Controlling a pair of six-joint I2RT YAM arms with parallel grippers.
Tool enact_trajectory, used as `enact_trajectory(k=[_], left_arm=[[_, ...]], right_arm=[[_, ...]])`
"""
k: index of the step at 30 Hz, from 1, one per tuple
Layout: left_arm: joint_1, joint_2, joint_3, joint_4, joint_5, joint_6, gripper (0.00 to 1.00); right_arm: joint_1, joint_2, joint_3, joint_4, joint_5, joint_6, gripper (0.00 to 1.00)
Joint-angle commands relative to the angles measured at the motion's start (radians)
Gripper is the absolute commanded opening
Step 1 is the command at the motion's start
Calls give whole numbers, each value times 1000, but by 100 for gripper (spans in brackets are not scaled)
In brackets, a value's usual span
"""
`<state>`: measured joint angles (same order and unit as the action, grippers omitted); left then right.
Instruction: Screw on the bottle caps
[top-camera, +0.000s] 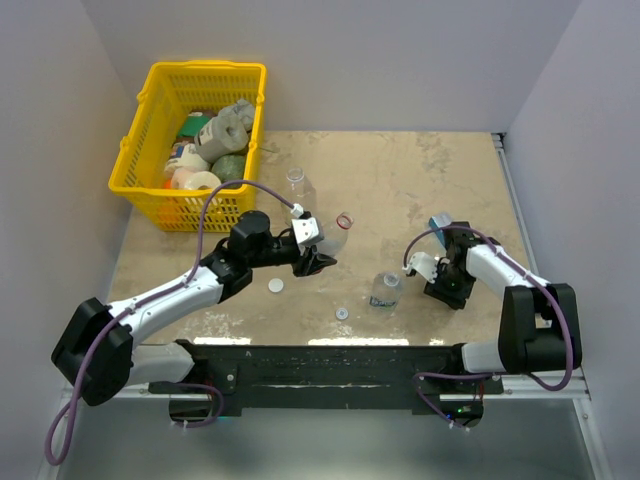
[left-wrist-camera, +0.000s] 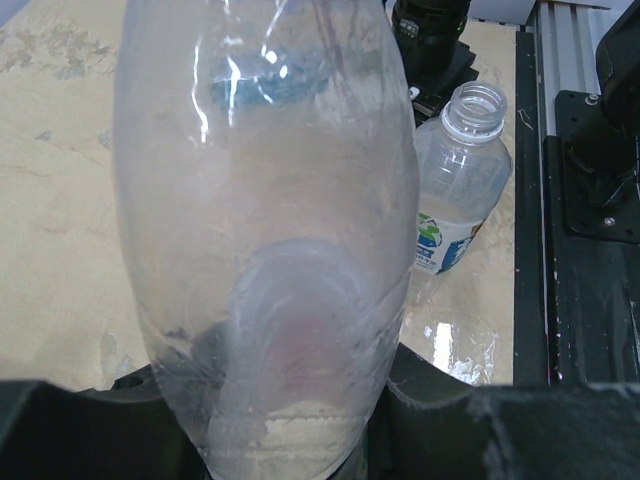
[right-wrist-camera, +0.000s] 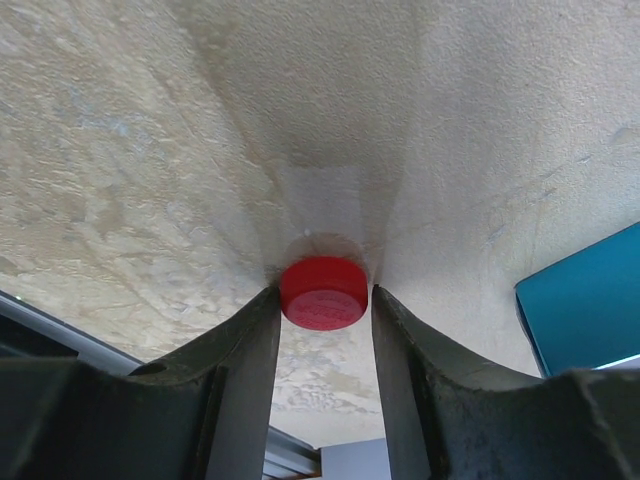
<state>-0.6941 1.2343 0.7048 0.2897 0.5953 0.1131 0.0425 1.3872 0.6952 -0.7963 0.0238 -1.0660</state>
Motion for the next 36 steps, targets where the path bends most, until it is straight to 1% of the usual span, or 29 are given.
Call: enact_trajectory(k=[1, 3, 4, 6, 7, 9, 10, 11, 12, 13, 14, 15, 16, 17, 18, 20, 21, 22, 24, 25, 27, 28, 29, 30, 32, 33, 36], left_arm=[[4, 4, 35, 40, -5, -16, 37], [4, 5, 35, 42, -5, -13, 37], [4, 5, 35, 42, -5, -13, 37], [5, 8, 36, 40, -3, -4, 37], [5, 8, 38, 37, -3, -1, 36], [5, 8, 41, 31, -3, 13, 33], [5, 8, 42, 29, -5, 17, 32], [4, 8, 44, 29, -5, 26, 31], [5, 8, 44, 28, -6, 28, 31], [5, 8, 47, 28, -8, 30, 29], [5, 8, 47, 28, -8, 31, 27], [5, 8, 48, 26, -6, 33, 27], [5, 8, 50, 23, -6, 36, 26], [5, 10, 51, 19, -6, 49, 26], [5, 10, 53, 8, -6, 62, 25], [5, 11, 64, -14, 0, 110, 23], [5, 13, 70, -42, 1, 131, 21], [5, 13, 85, -62, 4, 155, 15], [5, 16, 105, -130, 3, 232, 11], [5, 16, 125, -151, 0, 256, 7], [5, 13, 136, -194, -8, 318, 5], [5, 10, 142, -202, -15, 332, 4], [4, 4, 142, -207, -18, 351, 3], [5, -1, 140, -210, -23, 356, 2], [5, -10, 140, -218, -25, 364, 1], [4, -13, 137, -224, -25, 367, 1], [5, -25, 133, -244, -32, 395, 0]], right_arm=[[-6, -16, -13, 22, -4, -31, 42], [-6, -23, -11, 14, -8, -34, 37], [-7, -39, -8, 9, -13, -34, 33], [-6, -63, 19, -29, -15, -34, 29], [-9, -80, 35, -50, -13, -31, 24], [-15, -151, 105, -137, -22, -26, 16], [-18, -177, 136, -215, -47, -25, 9], [-18, -219, 168, -256, -79, -25, 6], [-18, -240, 240, -289, -94, -22, 4], [-18, -255, 281, -346, -110, -14, 0], [-20, -273, 323, -365, -129, -8, 0], [-18, -277, 416, -388, -168, -2, 0], [-16, -274, 469, -438, -200, 4, 0], [-18, -254, 524, -463, -231, 9, 0], [-18, -241, 638, -481, -299, 17, 0], [-16, -212, 752, -520, -378, 41, 0], [-9, -177, 856, -524, -442, 66, 0], [3, -159, 906, -531, -461, 72, 0], [46, -130, 1018, -528, -473, 77, 0], [110, -119, 1046, -508, -460, 74, 0], [195, -120, 1093, -483, -434, 63, 0], [271, -123, 1104, -474, -421, 40, 0], [308, -123, 1116, -469, -418, 23, 0], [385, -128, 1132, -468, -412, -6, 0], [445, -135, 1144, -466, -420, -46, 0], [486, -139, 1146, -471, -430, -95, 0], [549, -143, 1152, -457, -432, -138, 0]])
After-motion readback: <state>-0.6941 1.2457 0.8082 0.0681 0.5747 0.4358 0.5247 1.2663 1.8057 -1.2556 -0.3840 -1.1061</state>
